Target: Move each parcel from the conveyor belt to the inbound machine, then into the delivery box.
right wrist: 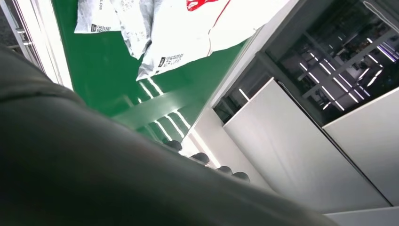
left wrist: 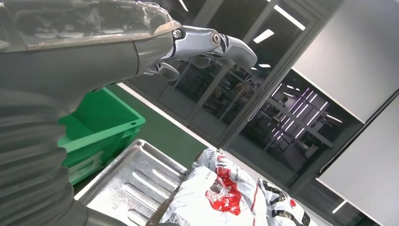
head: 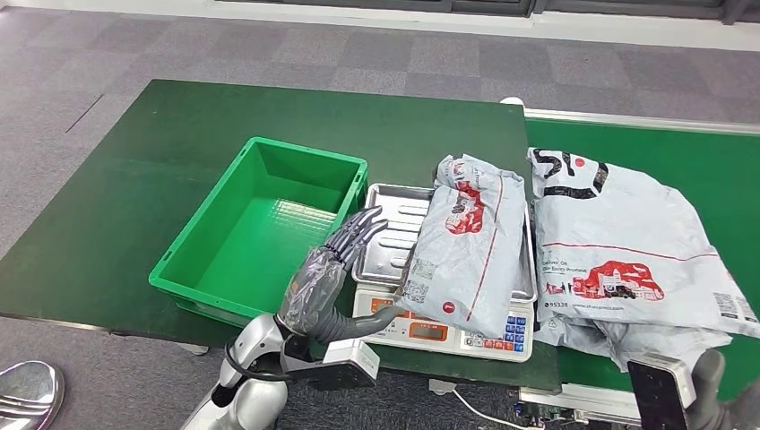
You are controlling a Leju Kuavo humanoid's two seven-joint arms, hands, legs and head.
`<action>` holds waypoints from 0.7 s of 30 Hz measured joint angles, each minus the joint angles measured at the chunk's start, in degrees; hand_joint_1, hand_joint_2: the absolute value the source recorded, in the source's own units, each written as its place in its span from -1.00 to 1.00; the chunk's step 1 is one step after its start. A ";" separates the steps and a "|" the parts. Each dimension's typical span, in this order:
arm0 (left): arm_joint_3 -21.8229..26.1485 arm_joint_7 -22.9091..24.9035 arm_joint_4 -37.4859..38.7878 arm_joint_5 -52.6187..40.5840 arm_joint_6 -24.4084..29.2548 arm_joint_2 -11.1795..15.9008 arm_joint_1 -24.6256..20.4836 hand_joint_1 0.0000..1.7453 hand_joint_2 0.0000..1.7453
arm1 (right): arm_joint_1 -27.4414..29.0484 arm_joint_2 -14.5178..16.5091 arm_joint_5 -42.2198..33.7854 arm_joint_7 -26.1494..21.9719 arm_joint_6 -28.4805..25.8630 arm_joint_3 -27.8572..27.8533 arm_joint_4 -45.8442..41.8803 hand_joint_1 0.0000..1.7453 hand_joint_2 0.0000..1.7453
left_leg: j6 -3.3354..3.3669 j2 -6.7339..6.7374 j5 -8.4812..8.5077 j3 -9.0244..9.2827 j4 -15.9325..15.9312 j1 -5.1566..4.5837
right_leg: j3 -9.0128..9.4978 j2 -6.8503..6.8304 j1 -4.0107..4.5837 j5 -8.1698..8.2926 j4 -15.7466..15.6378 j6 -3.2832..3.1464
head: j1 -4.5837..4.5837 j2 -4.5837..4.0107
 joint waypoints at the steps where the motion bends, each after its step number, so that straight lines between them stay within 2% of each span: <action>1: 0.00 0.00 0.07 0.00 0.00 0.00 -0.03 -1.00 1.00 | 0.01 0.00 0.00 0.00 0.00 0.00 0.00 -1.00 -1.00 | 0.00 0.00 0.00 0.00 0.00 0.00 | 0.00 0.00 0.00 0.00 0.00 0.00 | 0.00 0.00; 5: 0.00 0.01 0.23 0.00 0.00 0.02 -0.10 -1.00 1.00 | -0.04 0.02 0.90 0.54 -0.34 -0.01 0.00 -1.00 -1.00 | 0.00 0.00 0.00 0.00 0.00 0.00 | 0.00 0.00 0.00 0.00 0.00 0.00 | 0.00 0.00; 8: 0.00 0.03 0.23 0.00 0.00 0.01 -0.11 -1.00 1.00 | -0.20 0.22 4.71 3.48 -2.46 -0.53 -0.01 -1.00 -1.00 | 0.00 0.01 0.00 0.01 0.00 0.00 | -0.02 0.00 0.00 0.00 -0.01 0.00 | 0.00 0.00; 11: 0.00 0.13 0.23 0.00 0.01 0.00 -0.11 -1.00 1.00 | -0.18 1.46 7.47 6.11 -3.26 -3.56 -0.49 -1.00 -1.00 | 0.00 0.01 0.00 0.02 0.00 0.00 | -0.02 -0.01 0.00 0.00 -0.01 0.00 | 0.00 0.00; 13: 0.00 0.21 0.24 0.00 0.03 0.00 -0.09 -1.00 1.00 | -0.10 2.97 7.79 6.07 -1.22 -7.16 -1.28 -1.00 -1.00 | 0.00 0.00 -0.01 0.02 0.00 0.00 | -0.01 0.00 0.00 0.00 -0.01 0.00 | 0.00 0.00; 17: 0.00 0.44 0.31 -0.02 0.16 0.01 -0.05 -1.00 1.00 | -0.33 6.02 8.53 4.15 6.61 -13.66 -2.55 -1.00 -1.00 | -0.01 0.01 -0.04 0.02 0.00 0.00 | -0.01 0.01 0.00 -0.02 -0.01 -0.02 | 0.00 0.00; 21: 0.00 0.61 0.24 -0.02 0.53 0.10 0.54 -1.00 1.00 | -0.57 7.03 11.02 4.00 15.37 -16.07 -2.76 -1.00 -1.00 | 0.00 0.00 -0.04 0.00 0.00 0.00 | 0.01 0.02 0.01 -0.02 0.00 -0.03 | 0.00 0.00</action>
